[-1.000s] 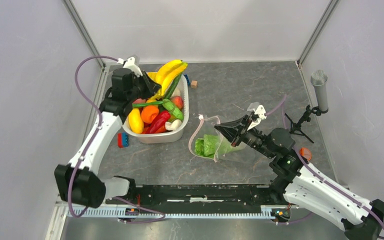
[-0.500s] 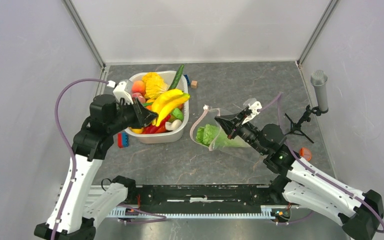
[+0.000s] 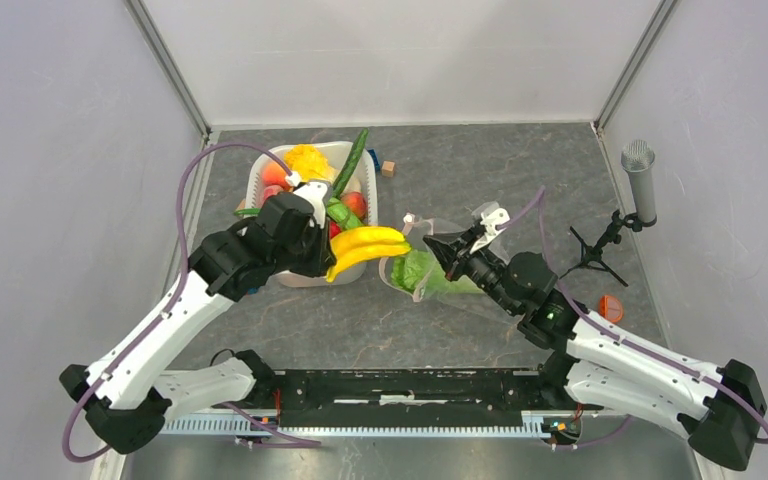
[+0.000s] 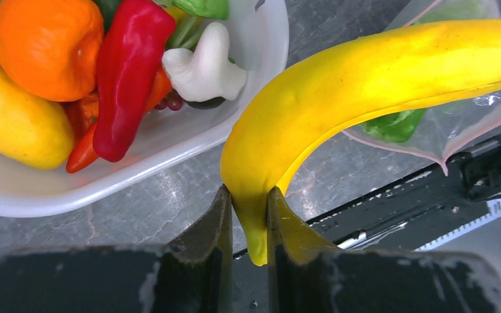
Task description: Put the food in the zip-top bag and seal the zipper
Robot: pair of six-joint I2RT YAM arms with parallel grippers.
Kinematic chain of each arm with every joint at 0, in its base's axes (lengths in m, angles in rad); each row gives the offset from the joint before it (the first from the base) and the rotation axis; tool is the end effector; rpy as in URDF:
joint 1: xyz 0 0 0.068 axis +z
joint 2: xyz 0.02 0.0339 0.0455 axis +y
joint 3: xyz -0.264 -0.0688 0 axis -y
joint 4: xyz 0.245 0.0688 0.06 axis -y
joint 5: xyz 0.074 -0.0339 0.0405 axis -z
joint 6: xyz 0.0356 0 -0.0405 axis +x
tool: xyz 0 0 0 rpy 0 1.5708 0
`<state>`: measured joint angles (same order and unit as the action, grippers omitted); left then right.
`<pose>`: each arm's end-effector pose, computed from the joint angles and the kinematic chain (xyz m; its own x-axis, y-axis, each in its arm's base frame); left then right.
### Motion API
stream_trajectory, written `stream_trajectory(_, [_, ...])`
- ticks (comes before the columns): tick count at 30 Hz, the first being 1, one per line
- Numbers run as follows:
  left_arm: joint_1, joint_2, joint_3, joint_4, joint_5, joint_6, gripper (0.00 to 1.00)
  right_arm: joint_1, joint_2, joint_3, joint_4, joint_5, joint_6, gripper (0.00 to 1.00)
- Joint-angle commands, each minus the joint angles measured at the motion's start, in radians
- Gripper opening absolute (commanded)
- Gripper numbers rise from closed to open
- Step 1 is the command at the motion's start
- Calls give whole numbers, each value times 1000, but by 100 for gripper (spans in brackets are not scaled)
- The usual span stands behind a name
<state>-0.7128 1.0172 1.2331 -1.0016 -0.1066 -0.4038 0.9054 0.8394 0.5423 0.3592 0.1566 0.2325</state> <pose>0.1424 -0.1181 0.3718 -0.7252 0.1105 -0.6796 0.3354 0.9187 -0.2085 0.1306 0.1574 0.3024 -0.1196 0.2162 -0.9690 -0.6715 0.7013 0.2394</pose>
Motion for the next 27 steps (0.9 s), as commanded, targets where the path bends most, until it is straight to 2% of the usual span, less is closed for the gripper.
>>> stream_trajectory(1, [-43,24,31,-12,-122,-45,2,37,-4,52,79,80,-43,0])
stream_trajectory(10, [-141,154,93,-16,-228,-99,2,119,3,62,58,189,-90,0])
stream_trajectory(21, [-174,268,127,75,-179,-104,2,292,71,82,75,318,-224,0])
stream_trajectory(27, [-178,314,182,59,-168,-93,2,354,105,87,109,400,-270,0])
